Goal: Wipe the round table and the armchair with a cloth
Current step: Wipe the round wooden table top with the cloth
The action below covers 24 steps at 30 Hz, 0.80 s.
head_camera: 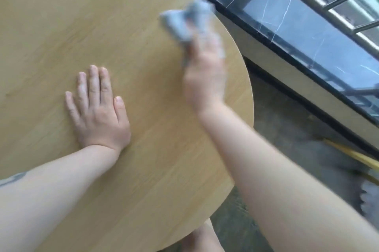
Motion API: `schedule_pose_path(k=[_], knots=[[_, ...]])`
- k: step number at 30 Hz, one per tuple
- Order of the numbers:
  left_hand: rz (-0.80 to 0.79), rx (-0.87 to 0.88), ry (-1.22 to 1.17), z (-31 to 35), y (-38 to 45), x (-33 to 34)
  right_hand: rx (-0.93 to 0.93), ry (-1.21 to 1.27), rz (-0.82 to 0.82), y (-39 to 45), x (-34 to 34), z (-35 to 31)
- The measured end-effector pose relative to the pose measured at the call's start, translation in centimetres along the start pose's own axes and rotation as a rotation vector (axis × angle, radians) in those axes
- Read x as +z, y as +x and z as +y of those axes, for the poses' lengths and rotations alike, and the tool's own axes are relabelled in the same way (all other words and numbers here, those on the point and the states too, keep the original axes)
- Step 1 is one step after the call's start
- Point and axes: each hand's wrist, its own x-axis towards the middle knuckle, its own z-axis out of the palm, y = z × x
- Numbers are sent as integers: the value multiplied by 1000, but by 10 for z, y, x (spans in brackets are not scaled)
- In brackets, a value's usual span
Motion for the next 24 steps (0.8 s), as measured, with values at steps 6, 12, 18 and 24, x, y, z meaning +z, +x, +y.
schedule_pose_path(k=[6, 12, 18, 24], knots=[[18, 5, 20, 0, 0, -1, -326, -107, -298, -112, -14, 42], [26, 4, 1, 1, -1, -1, 451, -140, -68, -54, -88, 90], [43, 12, -1, 1, 1, -3, -264, 4, -254, -104, 9, -3], [46, 14, -10, 0, 0, -1, 98, -166, -69, -145, -49, 88]])
